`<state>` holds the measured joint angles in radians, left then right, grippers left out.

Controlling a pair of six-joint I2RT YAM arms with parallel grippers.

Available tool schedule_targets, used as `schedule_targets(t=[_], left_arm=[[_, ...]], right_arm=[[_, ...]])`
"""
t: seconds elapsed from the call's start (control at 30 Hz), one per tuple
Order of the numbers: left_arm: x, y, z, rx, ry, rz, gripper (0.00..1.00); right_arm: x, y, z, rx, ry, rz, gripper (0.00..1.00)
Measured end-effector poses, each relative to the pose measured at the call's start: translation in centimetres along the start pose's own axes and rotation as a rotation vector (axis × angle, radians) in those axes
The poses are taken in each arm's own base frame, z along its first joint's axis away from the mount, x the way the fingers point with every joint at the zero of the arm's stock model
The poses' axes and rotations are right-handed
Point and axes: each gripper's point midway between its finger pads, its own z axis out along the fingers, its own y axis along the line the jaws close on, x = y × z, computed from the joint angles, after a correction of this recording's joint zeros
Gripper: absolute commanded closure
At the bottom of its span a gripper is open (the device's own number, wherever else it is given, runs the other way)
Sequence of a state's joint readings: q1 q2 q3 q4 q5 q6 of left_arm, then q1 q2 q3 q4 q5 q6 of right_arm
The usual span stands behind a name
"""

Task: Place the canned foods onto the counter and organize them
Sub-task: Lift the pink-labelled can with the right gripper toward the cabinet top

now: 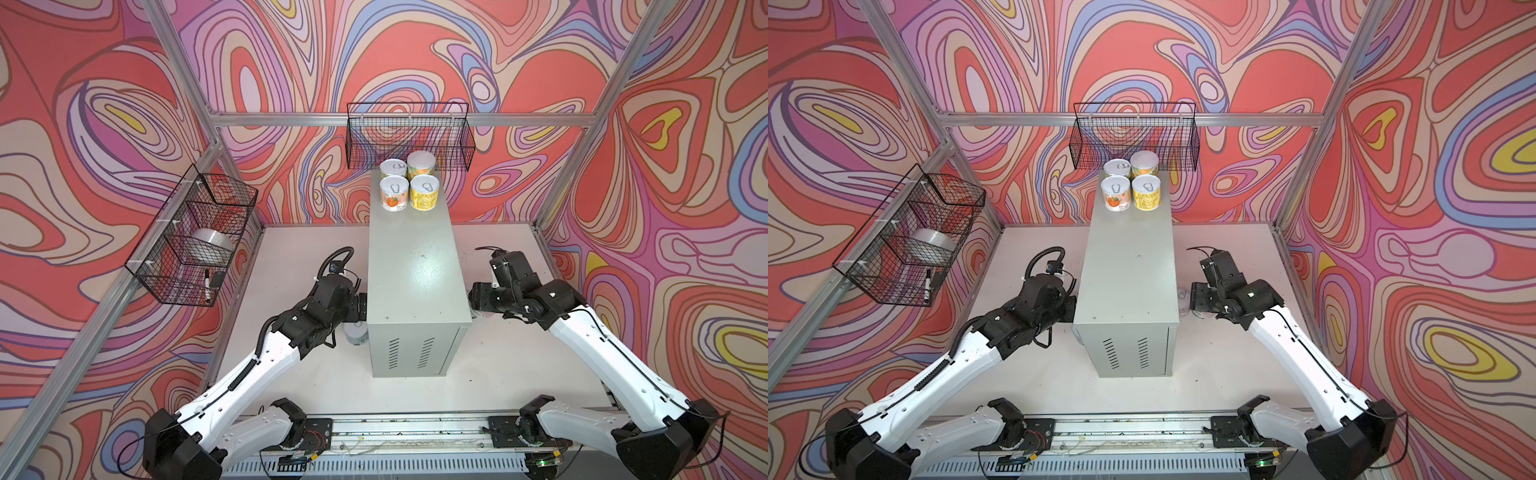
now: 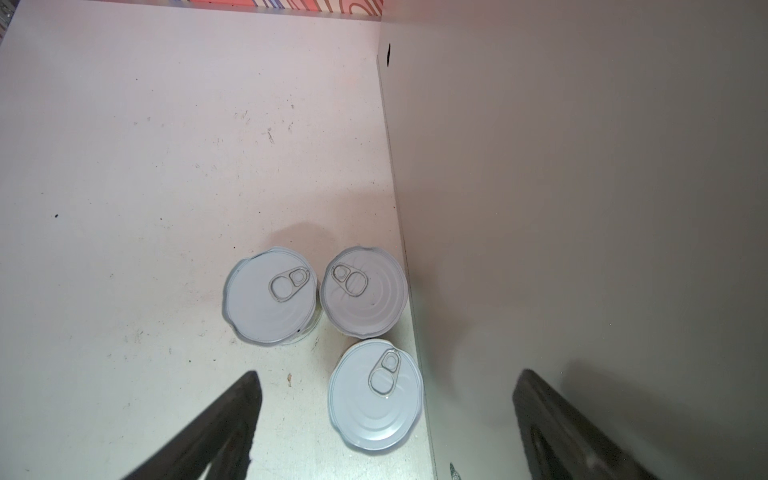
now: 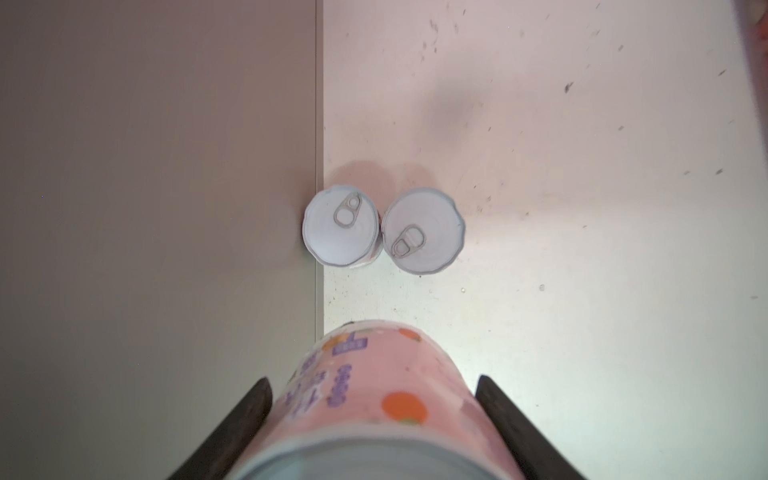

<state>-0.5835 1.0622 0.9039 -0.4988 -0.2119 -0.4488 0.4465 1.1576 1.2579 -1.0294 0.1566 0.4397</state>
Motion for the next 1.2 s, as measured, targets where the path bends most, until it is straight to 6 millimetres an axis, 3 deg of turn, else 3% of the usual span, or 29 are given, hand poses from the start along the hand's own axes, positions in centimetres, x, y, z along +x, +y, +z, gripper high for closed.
schedule_targets(t=[0.27, 0.37, 0.67, 0.97, 1.2], left_arm=[[-0.3, 0.1, -0.6, 0.001, -0.015, -0.004, 0.06], [-0.4, 0.1, -0.7, 0.003, -0.019, -0.005, 0.06], [-0.8, 0.0, -0.8, 0.007, -0.028, -0.009, 0.06], [-0.9, 0.0, -0.9, 0.005, -0.034, -0.017, 0.06], [-1.0, 0.1, -1.0, 0.0, -0.039, -0.018, 0.06]], right_arm=[[-6.3, 1.4, -7.9, -0.059, -0.173, -0.039, 1.0], [-8.0, 2.2, -9.6, -0.086, -0.21, -0.057, 1.0], [-10.5, 5.8, -10.3, -0.203, -0.202, -0.094, 1.0], [-10.5, 9.9, -10.6, -0.293, -0.201, -0.159, 1.0], [-11.7, 12.8, -10.9, -0.315, -0.222, -0.203, 1.0]])
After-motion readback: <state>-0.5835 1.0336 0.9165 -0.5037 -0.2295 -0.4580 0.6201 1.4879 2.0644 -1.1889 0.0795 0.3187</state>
